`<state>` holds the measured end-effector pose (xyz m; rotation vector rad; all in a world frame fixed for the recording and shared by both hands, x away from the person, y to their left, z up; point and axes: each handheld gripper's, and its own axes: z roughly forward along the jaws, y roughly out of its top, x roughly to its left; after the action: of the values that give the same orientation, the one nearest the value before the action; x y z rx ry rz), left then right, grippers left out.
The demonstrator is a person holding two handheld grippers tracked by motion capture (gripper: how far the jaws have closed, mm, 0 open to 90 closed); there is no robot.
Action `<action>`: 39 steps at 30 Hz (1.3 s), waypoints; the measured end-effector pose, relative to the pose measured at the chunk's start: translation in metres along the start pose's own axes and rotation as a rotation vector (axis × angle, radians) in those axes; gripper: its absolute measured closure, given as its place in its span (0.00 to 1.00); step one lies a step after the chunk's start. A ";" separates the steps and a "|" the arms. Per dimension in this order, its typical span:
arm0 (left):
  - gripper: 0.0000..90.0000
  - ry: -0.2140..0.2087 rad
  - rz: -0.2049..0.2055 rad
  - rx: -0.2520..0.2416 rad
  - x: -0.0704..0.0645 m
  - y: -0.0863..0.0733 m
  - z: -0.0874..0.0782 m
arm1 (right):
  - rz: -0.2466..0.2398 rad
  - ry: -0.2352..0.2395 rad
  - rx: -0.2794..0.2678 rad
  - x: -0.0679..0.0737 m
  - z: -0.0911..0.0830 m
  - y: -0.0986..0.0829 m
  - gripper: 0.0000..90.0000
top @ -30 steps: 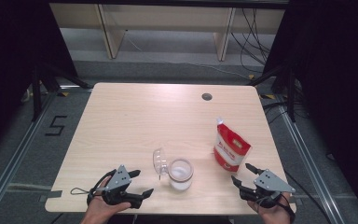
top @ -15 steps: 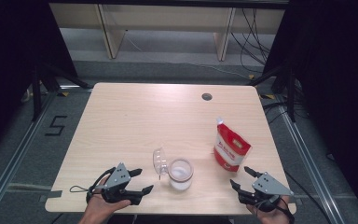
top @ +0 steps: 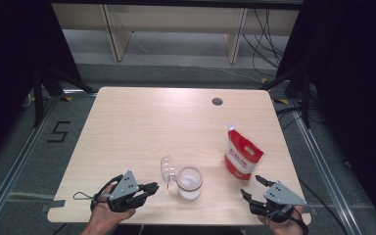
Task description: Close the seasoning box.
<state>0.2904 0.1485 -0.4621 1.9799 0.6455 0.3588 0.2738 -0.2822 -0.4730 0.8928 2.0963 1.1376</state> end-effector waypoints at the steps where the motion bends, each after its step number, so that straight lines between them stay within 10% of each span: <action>1: 0.96 -0.011 -0.010 -0.009 -0.001 0.001 0.001 | -0.005 -0.003 -0.003 0.000 0.000 0.000 0.37; 39: 0.98 -0.021 0.031 -0.035 -0.003 0.026 0.008 | -0.021 0.005 -0.009 0.001 0.002 0.000 0.37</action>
<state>0.2999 0.1315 -0.4424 1.9591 0.5926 0.3657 0.2747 -0.2805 -0.4735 0.8624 2.0985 1.1384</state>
